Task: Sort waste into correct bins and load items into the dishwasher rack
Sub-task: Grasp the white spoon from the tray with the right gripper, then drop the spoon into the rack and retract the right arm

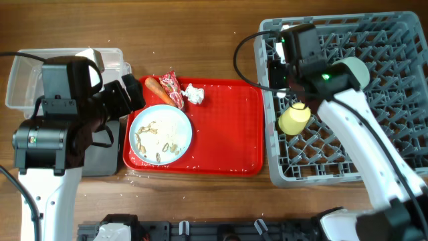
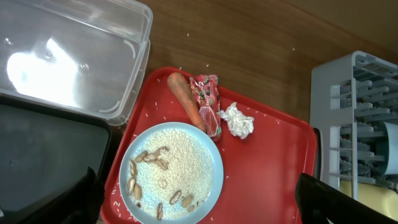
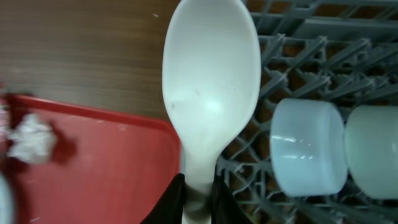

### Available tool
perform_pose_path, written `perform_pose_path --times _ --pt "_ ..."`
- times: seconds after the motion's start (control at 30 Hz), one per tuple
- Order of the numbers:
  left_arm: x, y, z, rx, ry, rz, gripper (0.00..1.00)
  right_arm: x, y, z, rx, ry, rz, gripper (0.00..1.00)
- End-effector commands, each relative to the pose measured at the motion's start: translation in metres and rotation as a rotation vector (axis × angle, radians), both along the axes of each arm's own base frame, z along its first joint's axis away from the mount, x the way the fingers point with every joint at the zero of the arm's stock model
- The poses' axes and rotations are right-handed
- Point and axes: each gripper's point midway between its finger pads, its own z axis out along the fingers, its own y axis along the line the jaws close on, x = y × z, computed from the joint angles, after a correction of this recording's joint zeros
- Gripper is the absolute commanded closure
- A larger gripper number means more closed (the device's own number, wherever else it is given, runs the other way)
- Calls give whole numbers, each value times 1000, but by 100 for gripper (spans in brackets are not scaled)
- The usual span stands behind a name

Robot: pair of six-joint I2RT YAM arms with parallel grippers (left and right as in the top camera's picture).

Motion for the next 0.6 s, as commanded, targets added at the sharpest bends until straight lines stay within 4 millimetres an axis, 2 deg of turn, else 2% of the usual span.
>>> perform_pose_path --times 0.0,0.03,0.07,0.1,0.13,0.27,0.3,0.33,0.4,0.5,0.57 --pt "1 3 7 5 -21 8 0 8 -17 -56 -176 118 29 96" --pt "1 3 7 5 -21 8 0 10 -15 -63 -174 131 34 94" --pt "1 3 7 5 -21 8 0 10 -12 -66 -163 135 42 76" --pt "1 3 7 5 -21 8 0 10 -6 -63 -132 138 59 48" --pt "1 3 7 5 -21 8 0 8 -1 -55 -96 135 65 42" --pt "1 3 7 5 -21 8 0 -11 22 29 124 28 97 38" --pt "1 3 7 5 -21 8 0 -27 36 68 228 -33 169 37" --pt "1 3 7 5 -21 8 0 -44 49 99 325 -83 244 32" --pt "1 3 7 5 -21 8 0 -80 53 147 413 -182 324 0" --pt "1 3 7 5 -21 8 0 -116 41 189 493 -286 297 0" --pt "1 3 7 5 -21 8 0 -137 30 191 494 -279 258 0"
